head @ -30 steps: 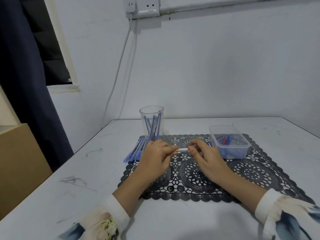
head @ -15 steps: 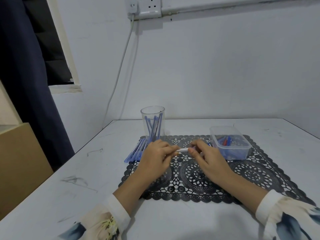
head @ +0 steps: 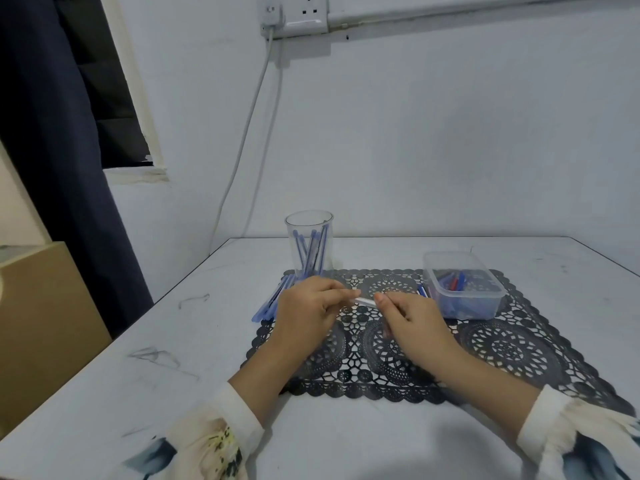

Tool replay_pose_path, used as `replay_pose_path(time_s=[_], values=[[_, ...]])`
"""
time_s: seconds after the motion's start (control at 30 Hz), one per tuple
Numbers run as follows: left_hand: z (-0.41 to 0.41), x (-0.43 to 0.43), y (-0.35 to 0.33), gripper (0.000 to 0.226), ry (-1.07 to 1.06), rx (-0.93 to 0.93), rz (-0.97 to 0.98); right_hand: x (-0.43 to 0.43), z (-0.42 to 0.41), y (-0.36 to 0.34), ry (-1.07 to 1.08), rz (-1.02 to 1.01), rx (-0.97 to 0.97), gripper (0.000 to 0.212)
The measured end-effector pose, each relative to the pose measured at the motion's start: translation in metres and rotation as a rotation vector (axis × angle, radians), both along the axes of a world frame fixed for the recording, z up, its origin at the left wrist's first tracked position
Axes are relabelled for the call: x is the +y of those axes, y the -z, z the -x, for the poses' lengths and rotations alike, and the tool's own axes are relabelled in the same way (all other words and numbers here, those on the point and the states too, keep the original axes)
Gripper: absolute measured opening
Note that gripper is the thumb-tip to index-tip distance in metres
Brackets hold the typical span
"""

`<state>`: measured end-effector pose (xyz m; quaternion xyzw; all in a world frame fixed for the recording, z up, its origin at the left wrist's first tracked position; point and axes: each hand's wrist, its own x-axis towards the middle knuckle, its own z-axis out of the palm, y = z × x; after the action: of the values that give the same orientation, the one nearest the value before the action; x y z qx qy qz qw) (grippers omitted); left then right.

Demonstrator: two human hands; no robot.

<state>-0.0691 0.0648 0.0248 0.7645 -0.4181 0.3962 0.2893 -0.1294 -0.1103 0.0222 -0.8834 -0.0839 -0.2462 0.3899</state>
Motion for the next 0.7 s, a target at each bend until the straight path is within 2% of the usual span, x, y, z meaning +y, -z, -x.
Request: replay_pose_path(time_s=[0.23, 0.4, 0.47, 0.7], values=[[-0.001, -0.001, -0.001, 0.016, 0.006, -0.085, 0.068, 0.008, 0.005, -0.005, -0.027, -0.248, 0.142, 0.049], [-0.004, -0.001, 0.001, 0.014, 0.0, -0.13, 0.067, 0.012, 0.004, -0.003, -0.109, -0.568, 0.269, 0.047], [-0.005, -0.002, 0.002, 0.013, -0.007, -0.149, 0.052, 0.013, 0.004, -0.002, -0.128, -0.637, 0.299, 0.046], [-0.011, 0.0, 0.005, 0.017, -0.012, -0.144, -0.018, 0.011, 0.0, 0.009, -0.068, -0.567, 0.209, 0.044]])
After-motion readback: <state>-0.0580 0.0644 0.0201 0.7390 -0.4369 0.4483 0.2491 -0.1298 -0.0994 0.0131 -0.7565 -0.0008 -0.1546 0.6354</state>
